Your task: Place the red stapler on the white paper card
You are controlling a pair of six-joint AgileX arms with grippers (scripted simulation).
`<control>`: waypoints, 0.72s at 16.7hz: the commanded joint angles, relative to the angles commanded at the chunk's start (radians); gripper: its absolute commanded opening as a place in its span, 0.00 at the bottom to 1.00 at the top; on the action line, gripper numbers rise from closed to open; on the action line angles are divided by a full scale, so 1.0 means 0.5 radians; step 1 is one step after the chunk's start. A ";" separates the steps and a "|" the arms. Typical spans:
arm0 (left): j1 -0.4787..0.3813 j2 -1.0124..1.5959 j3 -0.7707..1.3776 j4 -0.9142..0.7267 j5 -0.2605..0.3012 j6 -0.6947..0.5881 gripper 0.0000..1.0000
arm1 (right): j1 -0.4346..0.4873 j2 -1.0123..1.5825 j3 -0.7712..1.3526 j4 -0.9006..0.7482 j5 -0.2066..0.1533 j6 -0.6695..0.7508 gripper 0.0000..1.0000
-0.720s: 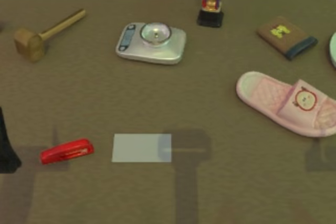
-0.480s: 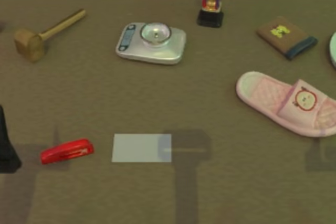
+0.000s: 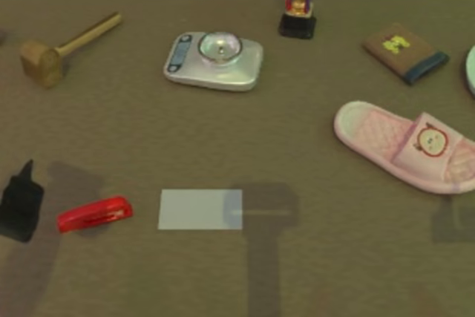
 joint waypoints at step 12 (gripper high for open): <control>-0.293 2.015 1.394 -1.233 -0.006 1.129 1.00 | 0.000 0.000 0.000 0.000 0.000 0.000 1.00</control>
